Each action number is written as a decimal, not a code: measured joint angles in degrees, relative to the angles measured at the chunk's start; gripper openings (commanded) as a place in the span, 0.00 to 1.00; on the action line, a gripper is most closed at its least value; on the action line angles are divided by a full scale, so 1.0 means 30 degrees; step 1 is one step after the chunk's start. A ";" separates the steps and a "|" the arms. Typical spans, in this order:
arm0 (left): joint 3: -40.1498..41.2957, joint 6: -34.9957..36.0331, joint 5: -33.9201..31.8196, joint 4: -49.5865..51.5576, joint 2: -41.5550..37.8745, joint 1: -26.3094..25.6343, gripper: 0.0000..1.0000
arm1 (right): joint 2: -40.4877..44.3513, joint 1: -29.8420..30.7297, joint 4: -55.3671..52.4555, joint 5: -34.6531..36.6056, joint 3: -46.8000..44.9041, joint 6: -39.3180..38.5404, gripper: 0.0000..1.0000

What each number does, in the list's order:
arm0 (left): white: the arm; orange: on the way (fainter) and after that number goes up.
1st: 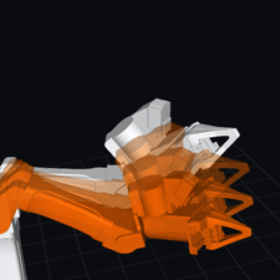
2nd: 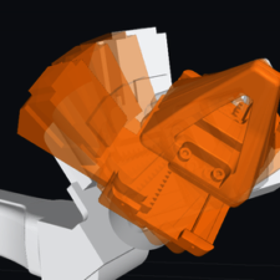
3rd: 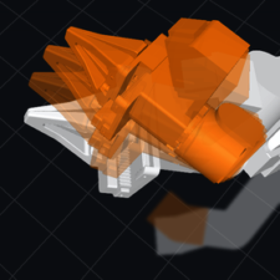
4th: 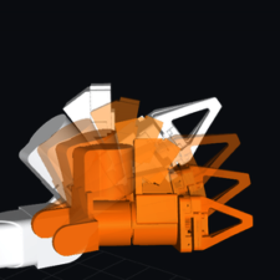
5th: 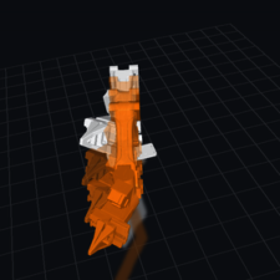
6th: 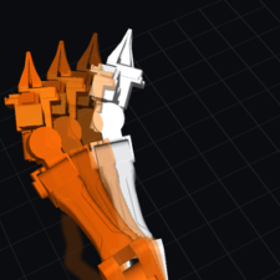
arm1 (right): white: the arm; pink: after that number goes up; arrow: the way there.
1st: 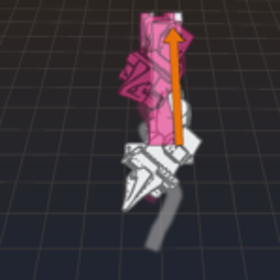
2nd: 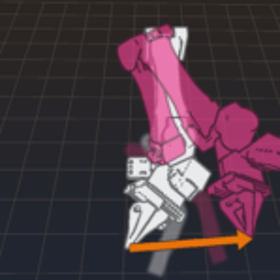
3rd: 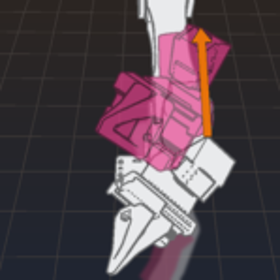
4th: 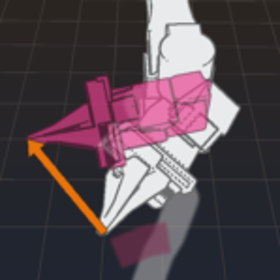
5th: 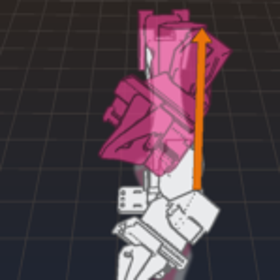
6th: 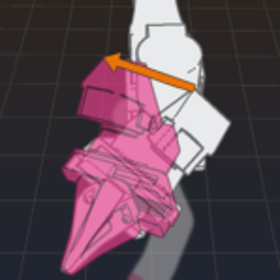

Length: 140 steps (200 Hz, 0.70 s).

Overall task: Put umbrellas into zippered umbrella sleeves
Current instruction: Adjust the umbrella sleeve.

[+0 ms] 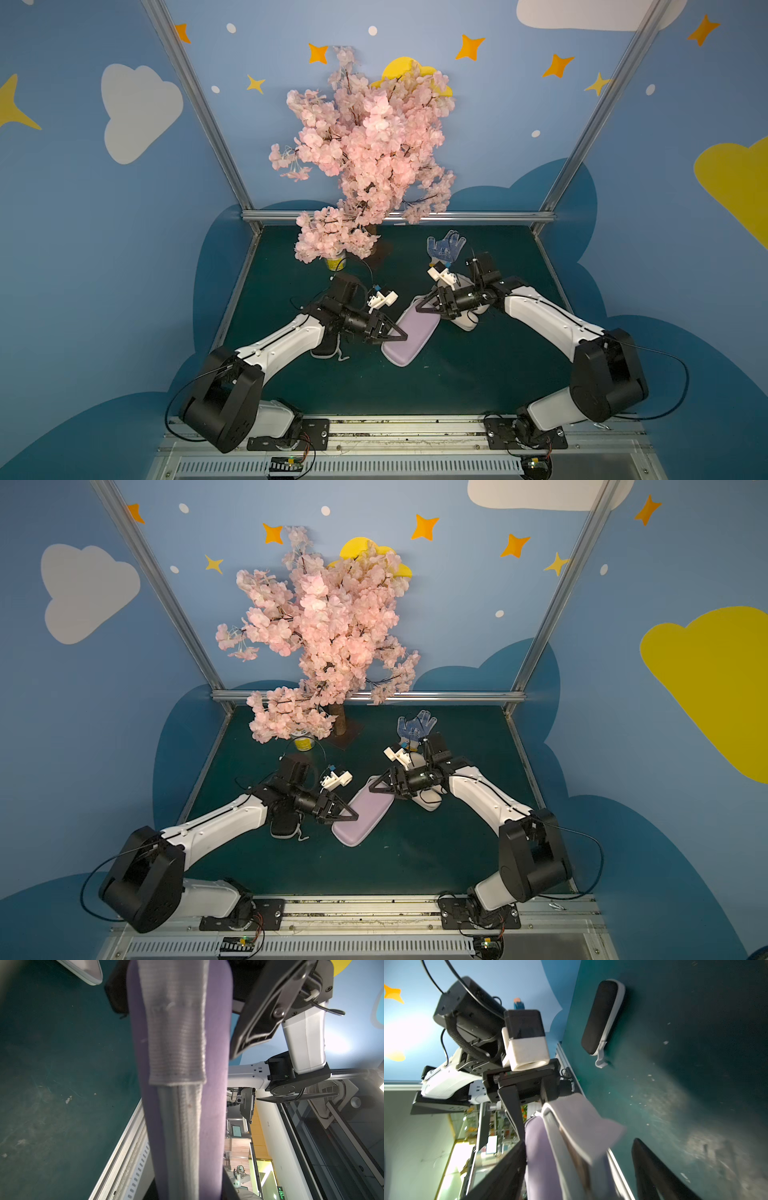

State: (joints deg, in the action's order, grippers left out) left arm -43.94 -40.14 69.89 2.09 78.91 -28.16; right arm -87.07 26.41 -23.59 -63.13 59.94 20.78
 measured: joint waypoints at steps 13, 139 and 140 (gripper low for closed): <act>-0.0044 0.0000 -0.0036 -0.0015 0.0058 0.0015 0.13 | -0.0160 0.0372 0.0291 -0.0612 0.0000 0.0124 0.60; 0.7140 -0.7548 -1.7908 -0.7679 -0.7745 -0.1399 0.85 | -0.0189 -0.1297 1.5147 0.5180 -0.5523 1.3690 0.06; 0.7191 -0.7592 -1.8178 -0.7679 -0.7796 -0.1581 0.85 | -0.0189 -0.1224 1.5358 0.5435 -0.5617 1.3850 0.06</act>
State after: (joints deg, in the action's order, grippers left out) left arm -22.37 -62.92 15.35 -20.95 55.53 -32.91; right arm -87.64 22.74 22.48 -46.83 43.09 62.33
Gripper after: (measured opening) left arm 0.842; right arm 0.349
